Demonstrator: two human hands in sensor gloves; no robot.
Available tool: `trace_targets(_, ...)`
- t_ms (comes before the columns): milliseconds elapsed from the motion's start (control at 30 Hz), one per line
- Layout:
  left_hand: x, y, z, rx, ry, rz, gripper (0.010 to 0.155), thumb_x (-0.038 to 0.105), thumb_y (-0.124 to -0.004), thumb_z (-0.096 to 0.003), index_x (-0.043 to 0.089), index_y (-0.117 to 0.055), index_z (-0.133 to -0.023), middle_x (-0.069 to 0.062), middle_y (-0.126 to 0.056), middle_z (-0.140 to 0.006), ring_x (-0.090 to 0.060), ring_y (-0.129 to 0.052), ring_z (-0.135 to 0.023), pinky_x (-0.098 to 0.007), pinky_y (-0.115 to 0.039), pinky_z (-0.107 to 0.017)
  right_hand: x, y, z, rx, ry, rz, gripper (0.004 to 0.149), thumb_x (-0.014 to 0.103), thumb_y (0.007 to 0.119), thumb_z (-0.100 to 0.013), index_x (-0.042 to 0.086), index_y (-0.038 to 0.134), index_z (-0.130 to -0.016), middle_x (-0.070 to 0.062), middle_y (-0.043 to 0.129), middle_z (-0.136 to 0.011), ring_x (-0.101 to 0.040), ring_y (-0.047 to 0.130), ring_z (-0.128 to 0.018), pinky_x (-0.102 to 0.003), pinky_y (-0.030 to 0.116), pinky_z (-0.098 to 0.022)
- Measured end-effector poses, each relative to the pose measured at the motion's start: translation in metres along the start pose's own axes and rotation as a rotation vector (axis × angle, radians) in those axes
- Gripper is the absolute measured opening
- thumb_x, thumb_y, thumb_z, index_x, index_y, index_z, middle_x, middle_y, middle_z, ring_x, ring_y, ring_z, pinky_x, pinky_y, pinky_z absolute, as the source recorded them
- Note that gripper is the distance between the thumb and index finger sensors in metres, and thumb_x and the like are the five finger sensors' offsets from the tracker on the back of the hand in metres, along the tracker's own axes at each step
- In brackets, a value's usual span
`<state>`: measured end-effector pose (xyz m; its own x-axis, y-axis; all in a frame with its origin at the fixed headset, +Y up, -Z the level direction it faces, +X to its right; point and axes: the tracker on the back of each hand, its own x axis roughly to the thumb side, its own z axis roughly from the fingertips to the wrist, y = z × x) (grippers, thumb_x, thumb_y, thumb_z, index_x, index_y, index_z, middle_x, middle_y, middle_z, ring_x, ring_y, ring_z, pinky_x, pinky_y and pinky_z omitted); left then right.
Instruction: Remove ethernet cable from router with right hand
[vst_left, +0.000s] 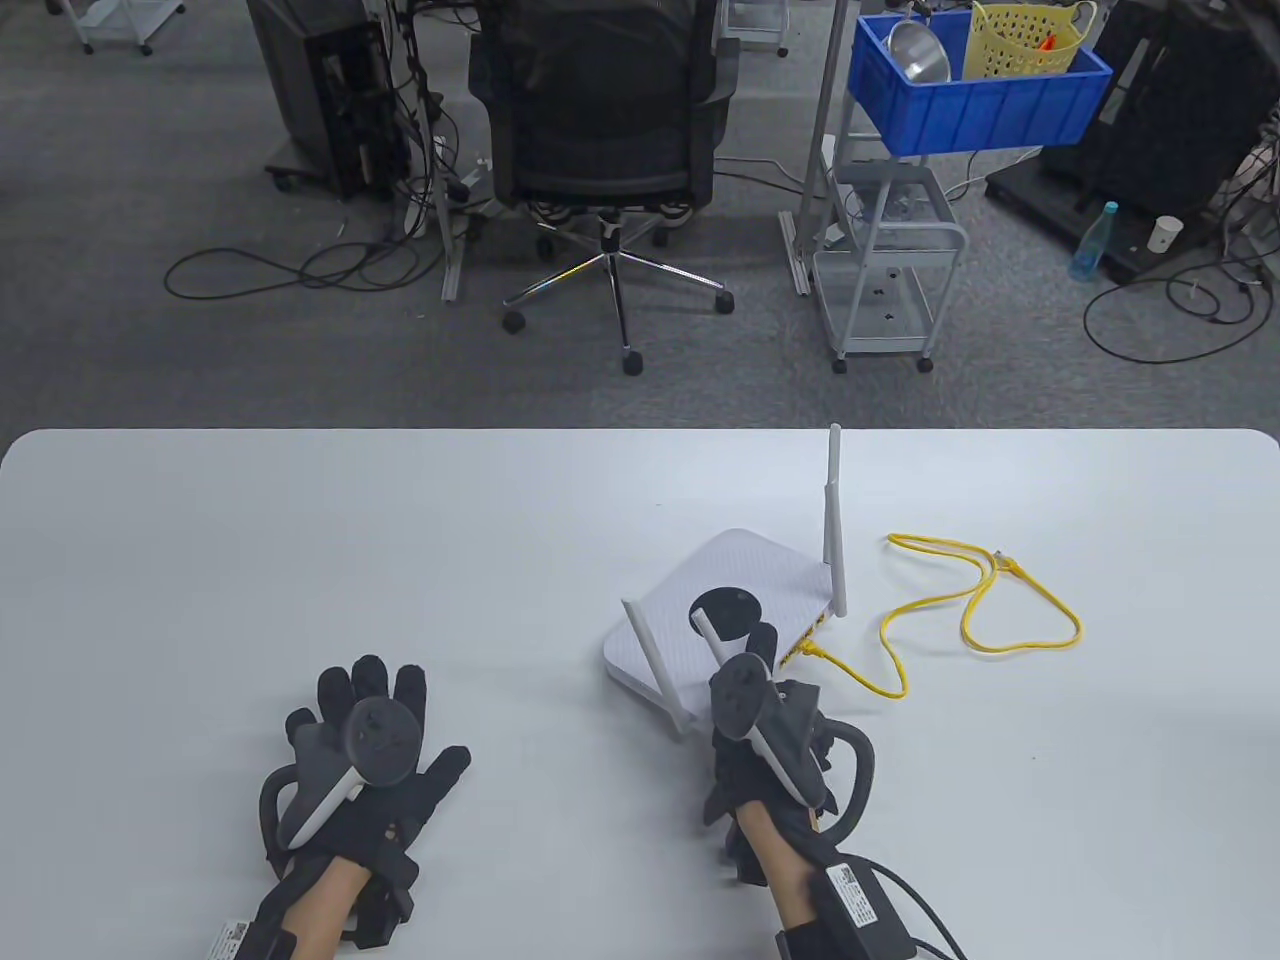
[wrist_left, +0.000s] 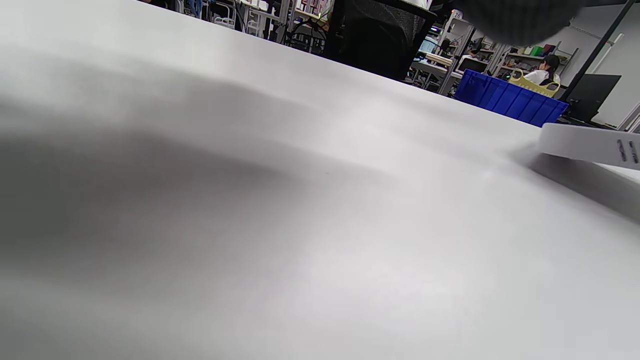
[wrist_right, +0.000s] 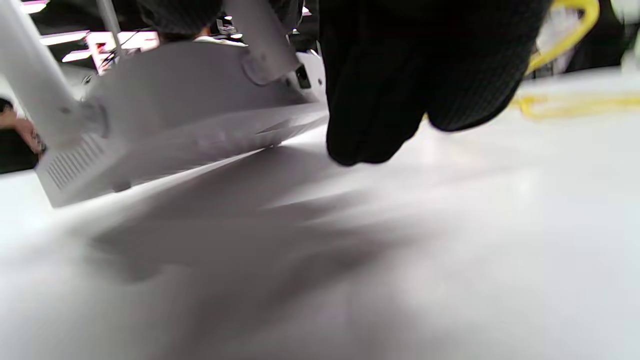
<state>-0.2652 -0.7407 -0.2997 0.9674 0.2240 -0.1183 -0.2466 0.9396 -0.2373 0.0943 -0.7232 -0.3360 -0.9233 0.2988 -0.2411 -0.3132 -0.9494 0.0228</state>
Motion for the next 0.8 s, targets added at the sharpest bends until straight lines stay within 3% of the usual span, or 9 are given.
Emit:
trace_targets(100, 0.000, 0.000, 0.000, 0.000, -0.002, -0.002, 0.085, 0.063, -0.063, -0.0478, 0.030, -0.017, -0.112, -0.014, 0.006, -0.119, -0.040, 0.016, -0.099, -0.065, 0.004, -0.065, -0.016, -0.003, -0.001, 0.029, 0.031, -0.185, 0.069, 0.043, 0.060, -0.060, 0.011, 0.033, -0.115, -0.034, 0.080, -0.094, -0.030, 0.103, -0.068, -0.055, 0.085, -0.056)
trace_targets(367, -0.001, -0.001, 0.000, -0.007, -0.002, 0.007, 0.085, 0.063, -0.063, -0.0478, 0.029, -0.018, -0.112, -0.015, 0.005, -0.119, -0.041, 0.015, -0.099, -0.066, 0.002, -0.065, -0.047, 0.005, -0.005, -0.040, 0.084, -0.558, 0.062, 0.034, 0.070, -0.059, 0.014, 0.048, -0.114, -0.032, 0.069, -0.097, -0.026, 0.091, -0.069, -0.056, 0.083, -0.056)
trace_targets(567, -0.001, -0.001, 0.000, -0.012, 0.001, 0.015, 0.086, 0.063, -0.063, -0.0479, 0.029, -0.017, -0.111, -0.015, 0.005, -0.118, -0.042, 0.015, -0.099, -0.066, 0.002, -0.065, -0.055, 0.002, -0.003, -0.082, 0.054, -0.656, 0.063, 0.033, 0.073, -0.058, 0.011, 0.050, -0.113, -0.031, 0.072, -0.097, -0.025, 0.094, -0.069, -0.055, 0.085, -0.057)
trace_targets(800, -0.004, 0.001, 0.001, -0.009, -0.004, 0.069, 0.086, 0.063, -0.062, -0.0486, 0.028, -0.016, -0.111, -0.016, 0.004, -0.119, -0.043, 0.012, -0.101, -0.067, -0.001, -0.067, -0.038, 0.001, 0.007, -0.027, -0.088, -0.747, 0.064, 0.034, 0.072, -0.058, 0.011, 0.049, -0.113, -0.029, 0.072, -0.098, -0.023, 0.094, -0.070, -0.054, 0.085, -0.058)
